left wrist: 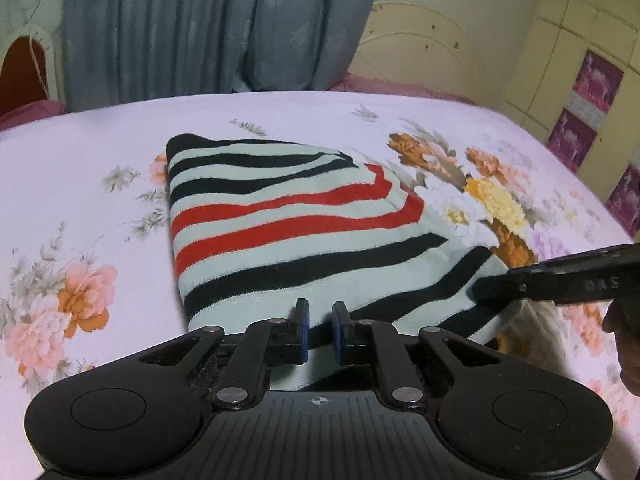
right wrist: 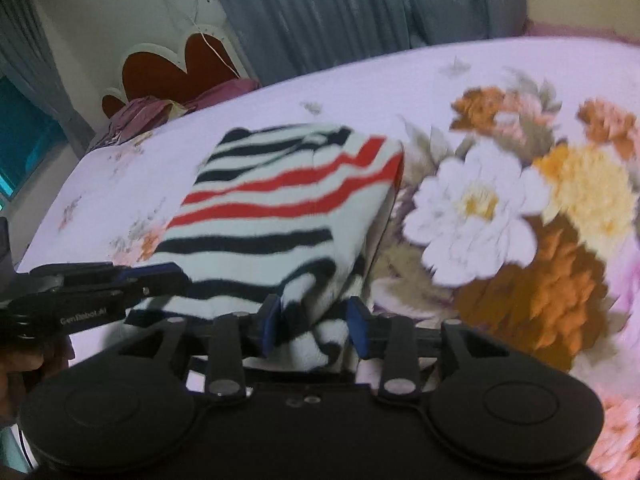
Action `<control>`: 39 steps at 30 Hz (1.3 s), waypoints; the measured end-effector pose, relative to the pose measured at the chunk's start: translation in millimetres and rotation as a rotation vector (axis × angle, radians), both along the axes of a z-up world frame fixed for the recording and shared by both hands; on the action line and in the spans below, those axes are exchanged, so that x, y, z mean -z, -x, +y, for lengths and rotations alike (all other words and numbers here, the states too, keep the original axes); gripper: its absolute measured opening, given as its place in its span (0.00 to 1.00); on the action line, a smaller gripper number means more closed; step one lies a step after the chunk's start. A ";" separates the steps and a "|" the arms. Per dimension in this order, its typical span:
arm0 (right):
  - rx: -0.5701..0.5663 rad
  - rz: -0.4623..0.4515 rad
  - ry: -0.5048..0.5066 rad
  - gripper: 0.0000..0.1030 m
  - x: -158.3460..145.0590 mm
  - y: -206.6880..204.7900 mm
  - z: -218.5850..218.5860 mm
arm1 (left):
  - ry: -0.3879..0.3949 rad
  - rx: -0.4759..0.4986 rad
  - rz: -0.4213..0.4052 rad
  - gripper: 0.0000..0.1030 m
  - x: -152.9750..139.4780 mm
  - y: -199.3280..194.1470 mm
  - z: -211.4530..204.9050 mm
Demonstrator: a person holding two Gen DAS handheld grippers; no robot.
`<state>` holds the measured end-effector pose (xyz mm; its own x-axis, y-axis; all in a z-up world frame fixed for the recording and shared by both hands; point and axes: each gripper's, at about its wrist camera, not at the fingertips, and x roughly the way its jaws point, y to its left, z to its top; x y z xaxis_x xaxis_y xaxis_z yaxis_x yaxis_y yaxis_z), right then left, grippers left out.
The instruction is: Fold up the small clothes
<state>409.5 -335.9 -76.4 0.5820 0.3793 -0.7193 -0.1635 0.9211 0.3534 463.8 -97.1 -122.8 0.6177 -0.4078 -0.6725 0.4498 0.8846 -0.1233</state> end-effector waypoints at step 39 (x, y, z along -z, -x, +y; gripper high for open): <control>-0.051 -0.198 0.273 0.10 -18.2 14.0 31.0 | -0.001 -0.178 -0.005 0.11 -1.0 27.5 3.2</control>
<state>395.6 -304.8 -58.3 0.7055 0.2204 -0.6735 -0.2523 0.9663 0.0520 436.3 -93.9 -121.8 0.6833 -0.2906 -0.6698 0.2863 0.9505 -0.1204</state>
